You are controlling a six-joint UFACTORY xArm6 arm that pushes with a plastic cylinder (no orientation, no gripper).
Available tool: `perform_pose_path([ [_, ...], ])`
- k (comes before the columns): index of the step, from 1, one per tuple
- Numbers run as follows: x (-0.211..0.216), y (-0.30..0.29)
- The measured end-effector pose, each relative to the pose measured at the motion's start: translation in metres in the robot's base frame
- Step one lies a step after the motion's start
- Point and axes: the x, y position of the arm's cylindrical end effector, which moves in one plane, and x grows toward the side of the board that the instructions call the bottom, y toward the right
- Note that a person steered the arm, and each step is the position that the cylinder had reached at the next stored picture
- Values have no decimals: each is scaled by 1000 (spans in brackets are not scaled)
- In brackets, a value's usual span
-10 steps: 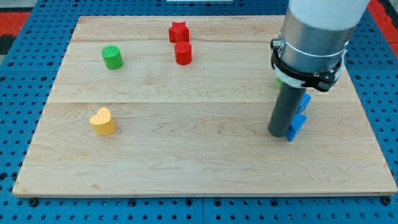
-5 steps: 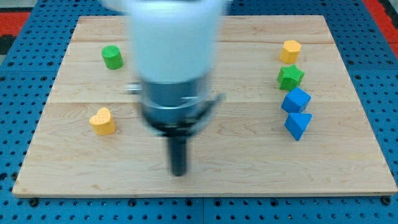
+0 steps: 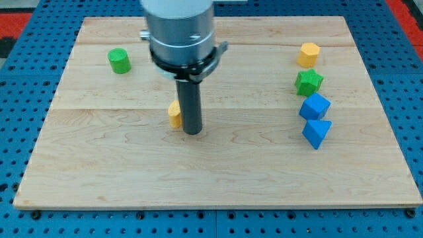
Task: Slide the yellow heart below the blue triangle
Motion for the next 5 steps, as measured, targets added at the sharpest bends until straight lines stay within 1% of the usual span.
perform_pose_path([
  [1, -5, -52],
  [2, -7, -117],
  [3, -41, -106],
  [5, -38, 46],
])
